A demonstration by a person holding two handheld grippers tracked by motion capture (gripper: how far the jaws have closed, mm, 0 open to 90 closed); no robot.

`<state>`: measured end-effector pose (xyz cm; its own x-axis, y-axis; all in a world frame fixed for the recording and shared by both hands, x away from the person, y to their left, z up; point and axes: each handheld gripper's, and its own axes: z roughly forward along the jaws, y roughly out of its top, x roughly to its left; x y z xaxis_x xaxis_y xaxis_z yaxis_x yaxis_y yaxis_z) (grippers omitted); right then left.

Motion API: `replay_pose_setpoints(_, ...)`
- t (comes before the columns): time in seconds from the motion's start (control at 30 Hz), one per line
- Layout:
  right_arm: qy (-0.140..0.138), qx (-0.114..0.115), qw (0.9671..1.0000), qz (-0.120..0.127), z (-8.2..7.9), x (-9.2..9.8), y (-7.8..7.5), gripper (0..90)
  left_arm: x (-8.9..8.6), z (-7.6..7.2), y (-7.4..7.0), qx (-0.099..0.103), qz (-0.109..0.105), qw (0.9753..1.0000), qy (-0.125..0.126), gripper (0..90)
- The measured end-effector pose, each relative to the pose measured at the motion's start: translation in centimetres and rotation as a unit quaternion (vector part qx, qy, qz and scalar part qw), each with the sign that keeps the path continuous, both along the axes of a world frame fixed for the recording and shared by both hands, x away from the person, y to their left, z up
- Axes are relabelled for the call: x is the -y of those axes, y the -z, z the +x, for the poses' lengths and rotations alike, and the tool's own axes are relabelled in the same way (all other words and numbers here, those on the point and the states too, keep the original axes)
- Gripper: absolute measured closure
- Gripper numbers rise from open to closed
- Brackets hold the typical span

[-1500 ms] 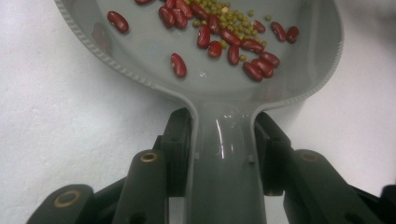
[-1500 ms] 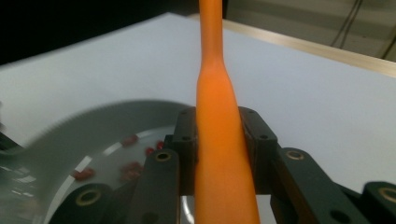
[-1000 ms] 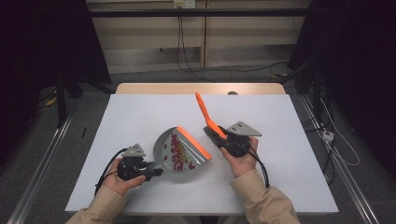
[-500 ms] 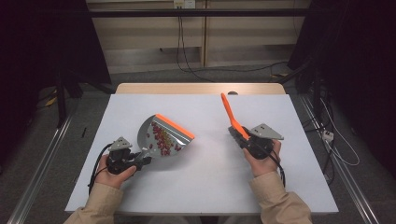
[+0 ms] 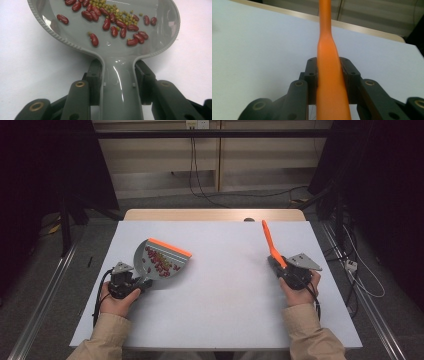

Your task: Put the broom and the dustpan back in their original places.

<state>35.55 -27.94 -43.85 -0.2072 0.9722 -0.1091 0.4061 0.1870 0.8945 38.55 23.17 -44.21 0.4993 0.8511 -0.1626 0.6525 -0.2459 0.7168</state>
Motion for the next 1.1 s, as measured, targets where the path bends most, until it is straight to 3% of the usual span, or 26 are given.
replay_pose_setpoints(0.27,0.018,-0.001,0.9988,-0.046,0.1,0.4,0.4,70.7,-0.2,0.4,0.5,-0.012,0.008,0.9996,-0.024,63.1)
replay_pose_setpoints(0.4,0.006,-0.003,0.999,-0.044,0.1,-0.8,0.8,69.1,0.0,0.3,0.6,-0.016,-0.003,0.9996,-0.024,62.7)
replay_pose_setpoints(0.6,-0.006,-0.019,0.9994,0.028,0.1,-2.1,1.3,62.3,0.8,-0.5,0.2,-0.006,-0.02,0.9997,-0.011,56.5)
replay_pose_setpoints(0.67,-0.02,-0.019,0.9974,0.067,-0.1,-2.4,1.5,61.3,1.2,-1.0,0.3,-0.003,-0.031,0.9995,-0.004,54.9)
replay_pose_setpoints(0.73,-0.035,-0.013,0.9936,0.106,-0.3,-2.7,1.6,54.5,1.5,-1.5,0.4,-0.006,-0.034,0.9993,0.014,53.0)
replay_pose_setpoints(0.77,-0.038,-0.013,0.9926,0.114,-0.4,-2.8,1.5,52.4,1.7,-1.7,0.4,-0.006,-0.04,0.999,0.018,51.3)
replay_pose_setpoints(0.9,-0.045,0.0,0.9916,0.122,-1.0,-2.7,1.1,45.6,2.3,-2.5,0.2,-0.005,-0.057,0.9975,0.041,46.0)
replay_pose_setpoints(1.0,-0.052,-0.001,0.9911,0.123,-1.7,-2.4,1.0,38.6,2.1,-3.0,0.0,0.012,-0.069,0.9966,0.043,41.9)
replay_pose_setpoints(1.1,-0.065,0.004,0.9909,0.118,-2.6,-2.1,0.9,34.4,1.4,-3.1,-0.4,0.035,-0.072,0.9962,0.034,28.7)
